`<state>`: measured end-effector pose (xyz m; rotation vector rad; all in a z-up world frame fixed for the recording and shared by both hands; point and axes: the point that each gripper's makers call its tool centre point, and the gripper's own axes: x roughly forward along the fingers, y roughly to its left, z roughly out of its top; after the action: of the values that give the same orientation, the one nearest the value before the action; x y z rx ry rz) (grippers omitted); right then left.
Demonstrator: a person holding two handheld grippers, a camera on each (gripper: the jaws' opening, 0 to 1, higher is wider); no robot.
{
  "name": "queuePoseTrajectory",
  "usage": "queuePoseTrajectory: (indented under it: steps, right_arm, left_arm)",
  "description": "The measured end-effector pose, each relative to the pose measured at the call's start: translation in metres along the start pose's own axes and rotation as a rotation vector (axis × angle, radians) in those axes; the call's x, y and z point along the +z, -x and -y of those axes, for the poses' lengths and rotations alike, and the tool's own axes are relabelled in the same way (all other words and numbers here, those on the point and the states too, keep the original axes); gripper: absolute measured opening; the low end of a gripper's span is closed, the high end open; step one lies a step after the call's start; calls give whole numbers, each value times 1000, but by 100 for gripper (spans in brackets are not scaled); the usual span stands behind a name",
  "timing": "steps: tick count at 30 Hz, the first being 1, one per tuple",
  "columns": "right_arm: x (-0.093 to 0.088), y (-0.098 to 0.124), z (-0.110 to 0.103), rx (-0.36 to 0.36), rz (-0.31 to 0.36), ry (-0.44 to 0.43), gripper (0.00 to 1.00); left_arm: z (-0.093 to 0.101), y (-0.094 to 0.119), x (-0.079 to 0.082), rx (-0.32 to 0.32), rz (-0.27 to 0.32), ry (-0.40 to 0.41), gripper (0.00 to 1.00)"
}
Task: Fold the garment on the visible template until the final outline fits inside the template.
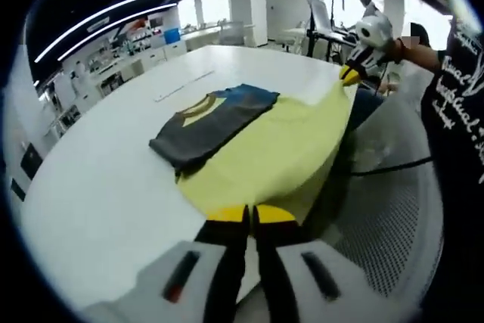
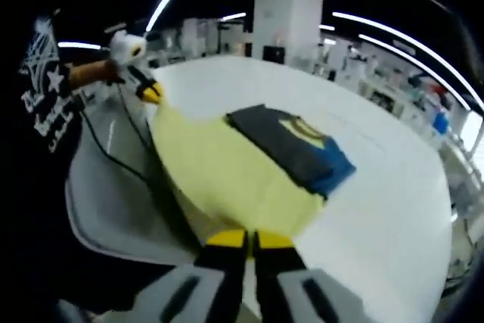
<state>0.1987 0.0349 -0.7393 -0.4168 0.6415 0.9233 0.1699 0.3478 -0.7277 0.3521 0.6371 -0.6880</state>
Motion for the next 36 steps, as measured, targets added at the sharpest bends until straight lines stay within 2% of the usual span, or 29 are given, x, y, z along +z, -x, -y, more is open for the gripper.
queuePoseTrajectory:
  steps: [4, 7, 16, 23, 29, 36]
  right_arm:
    - [16, 3, 18, -53, 24, -7, 0]
    - [29, 4, 27, -72, 42, 10, 0]
    - [60, 3, 53, -120, 97, 61, 0]
    - [81, 2, 72, -170, 137, 96, 0]
    - [99, 0, 92, -212, 166, 117, 0]
    - [120, -8, 115, -268, 195, 119, 0]
  left_arm:
    - [-15, 3, 18, 43, 35, -18, 0]
    - [-23, 5, 31, 49, 67, -10, 0]
    - [-51, 2, 58, 93, 112, -36, 0]
    - [-76, -5, 82, 184, 171, -42, 0]
    - [-94, -7, 101, 234, 230, -33, 0]
    - [-111, -18, 115, 265, 240, -29, 0]
